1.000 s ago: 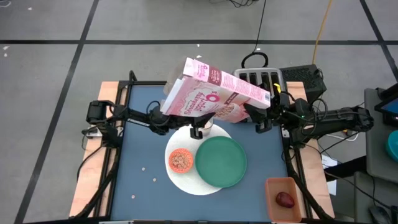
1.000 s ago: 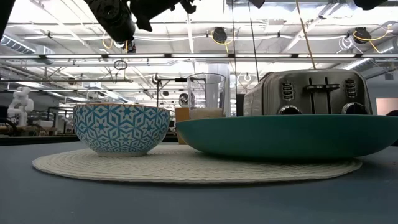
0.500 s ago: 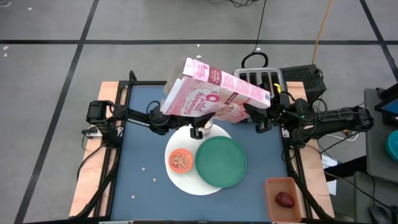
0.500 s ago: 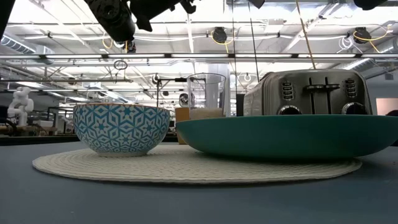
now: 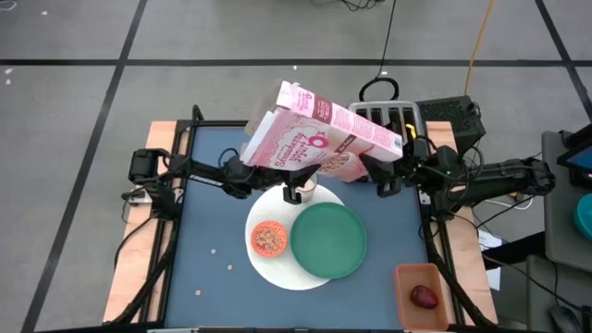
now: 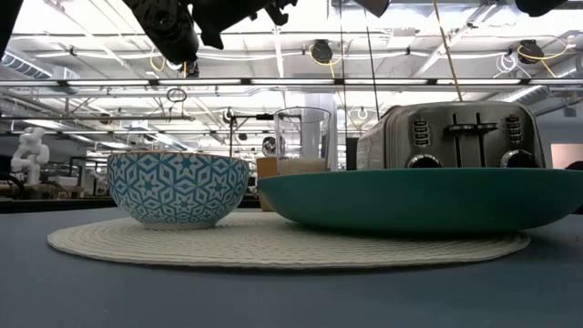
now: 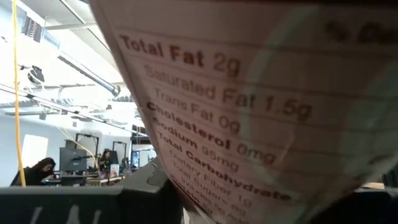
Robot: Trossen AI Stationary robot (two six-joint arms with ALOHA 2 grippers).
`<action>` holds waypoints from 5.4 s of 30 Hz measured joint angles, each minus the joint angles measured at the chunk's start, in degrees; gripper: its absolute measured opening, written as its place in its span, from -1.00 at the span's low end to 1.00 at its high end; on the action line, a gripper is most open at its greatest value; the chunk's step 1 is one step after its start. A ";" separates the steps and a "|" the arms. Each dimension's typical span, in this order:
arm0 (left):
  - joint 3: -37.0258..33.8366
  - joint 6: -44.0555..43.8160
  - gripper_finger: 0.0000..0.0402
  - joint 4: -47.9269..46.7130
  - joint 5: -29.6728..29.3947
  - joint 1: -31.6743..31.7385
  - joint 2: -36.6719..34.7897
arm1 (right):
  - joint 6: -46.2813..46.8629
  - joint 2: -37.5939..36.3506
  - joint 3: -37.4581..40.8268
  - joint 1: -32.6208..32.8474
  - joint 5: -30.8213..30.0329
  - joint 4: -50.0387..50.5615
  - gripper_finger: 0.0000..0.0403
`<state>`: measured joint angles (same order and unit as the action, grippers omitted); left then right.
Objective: Arrange a breakfast setting
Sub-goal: Pour the cereal into the orange bowl
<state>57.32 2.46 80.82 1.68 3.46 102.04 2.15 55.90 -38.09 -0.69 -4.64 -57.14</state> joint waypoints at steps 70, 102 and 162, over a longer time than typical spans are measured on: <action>-27.54 6.90 -0.19 -14.40 -15.34 1.51 -37.50 | 0.16 -16.09 -0.11 0.04 0.32 30.44 0.94; -38.69 17.61 -0.39 -16.96 -37.66 -3.35 -49.44 | 0.16 -16.11 -0.11 0.04 0.24 30.42 0.94; -56.15 -2.34 -0.39 -26.13 -47.17 4.43 -45.86 | -1.33 -16.06 -0.09 0.02 0.21 30.45 0.94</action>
<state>1.17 0.11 54.69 -45.50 7.90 56.18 0.82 39.83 -38.17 -0.67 -4.43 -26.70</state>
